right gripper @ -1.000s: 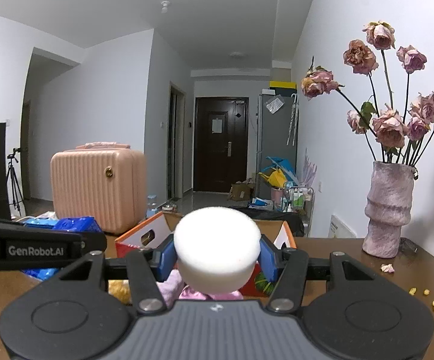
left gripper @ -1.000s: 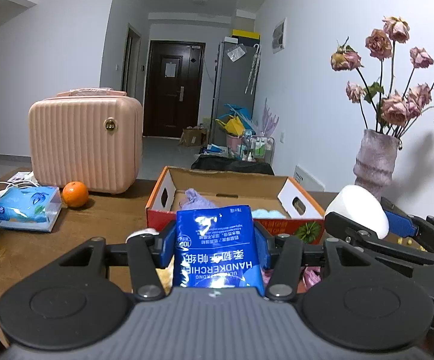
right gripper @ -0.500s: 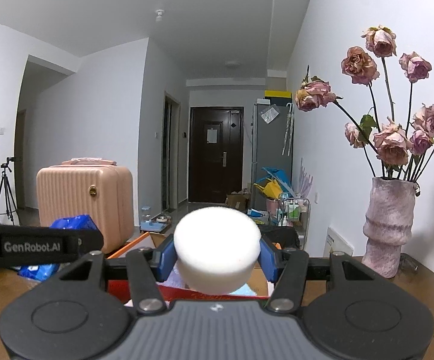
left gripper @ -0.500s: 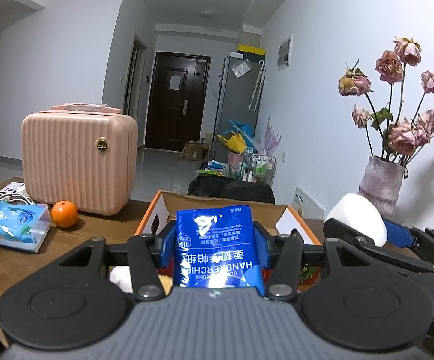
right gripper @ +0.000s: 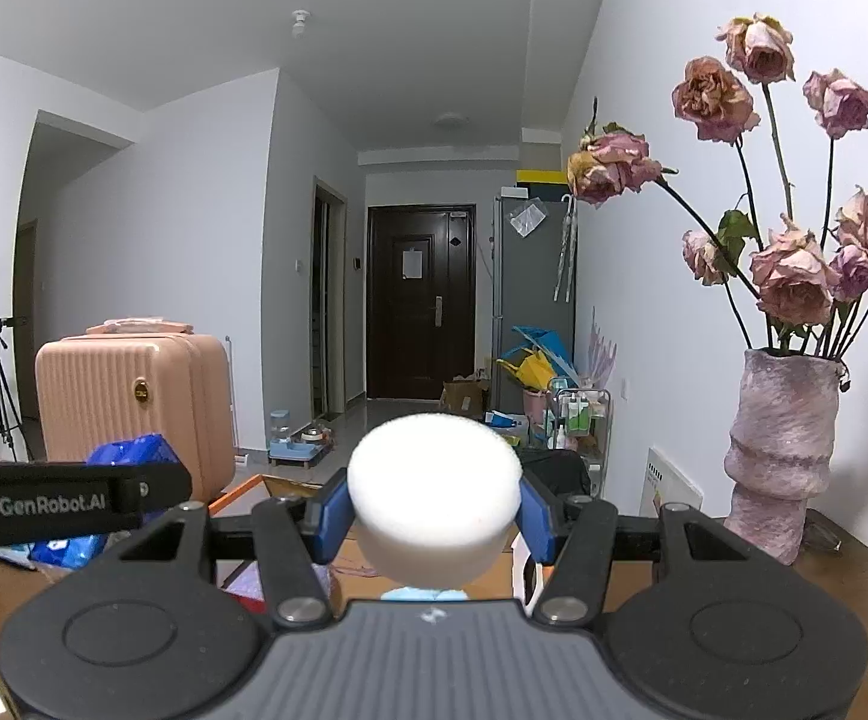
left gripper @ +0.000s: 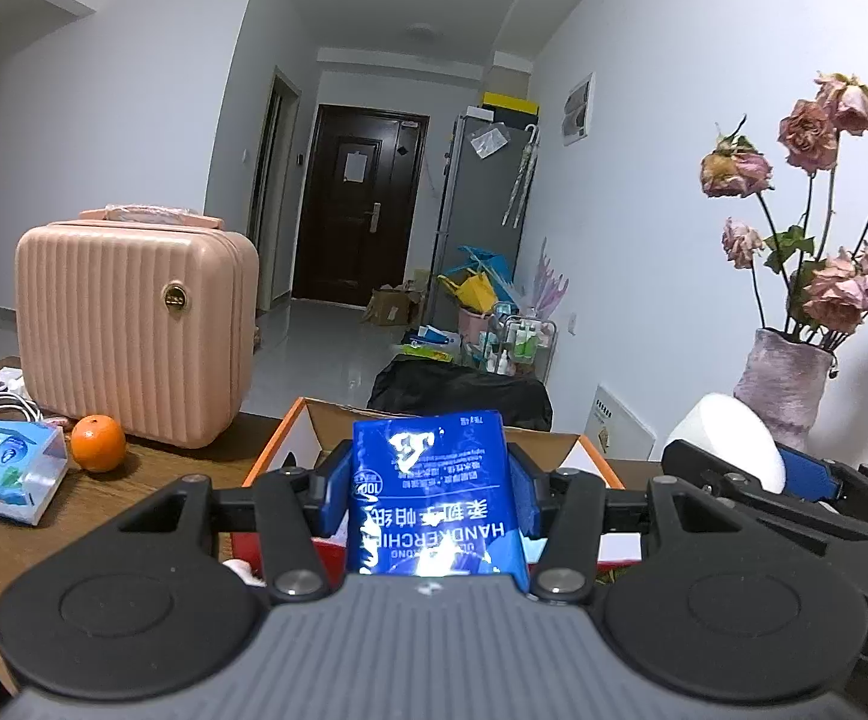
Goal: Organize soft objects
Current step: 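Carry the white round sponge and blue tissue pack with both grippers over the box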
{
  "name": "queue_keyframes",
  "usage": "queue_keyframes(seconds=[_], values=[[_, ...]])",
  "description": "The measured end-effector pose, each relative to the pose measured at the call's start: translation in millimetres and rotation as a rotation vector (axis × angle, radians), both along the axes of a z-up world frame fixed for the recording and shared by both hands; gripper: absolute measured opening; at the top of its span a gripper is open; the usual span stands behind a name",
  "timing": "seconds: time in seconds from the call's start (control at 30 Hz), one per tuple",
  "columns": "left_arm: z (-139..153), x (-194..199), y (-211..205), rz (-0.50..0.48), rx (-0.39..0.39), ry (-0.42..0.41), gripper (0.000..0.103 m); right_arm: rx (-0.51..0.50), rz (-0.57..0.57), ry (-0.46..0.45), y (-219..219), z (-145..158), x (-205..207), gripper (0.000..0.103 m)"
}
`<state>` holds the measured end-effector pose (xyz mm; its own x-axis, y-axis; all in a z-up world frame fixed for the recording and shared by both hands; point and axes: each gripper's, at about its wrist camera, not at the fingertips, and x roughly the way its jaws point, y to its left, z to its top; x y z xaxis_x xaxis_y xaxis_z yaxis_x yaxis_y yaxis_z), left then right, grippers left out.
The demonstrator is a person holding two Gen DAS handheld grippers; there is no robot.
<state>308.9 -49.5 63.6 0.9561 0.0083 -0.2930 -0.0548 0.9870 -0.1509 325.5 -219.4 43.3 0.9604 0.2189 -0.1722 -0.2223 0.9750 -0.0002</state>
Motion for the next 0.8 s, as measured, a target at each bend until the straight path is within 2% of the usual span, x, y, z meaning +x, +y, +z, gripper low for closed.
queue_keyframes(seconds=[0.8], values=[[-11,82,2,0.043,0.012,0.023,0.052,-0.036,-0.008,0.062,2,-13,90,0.055]])
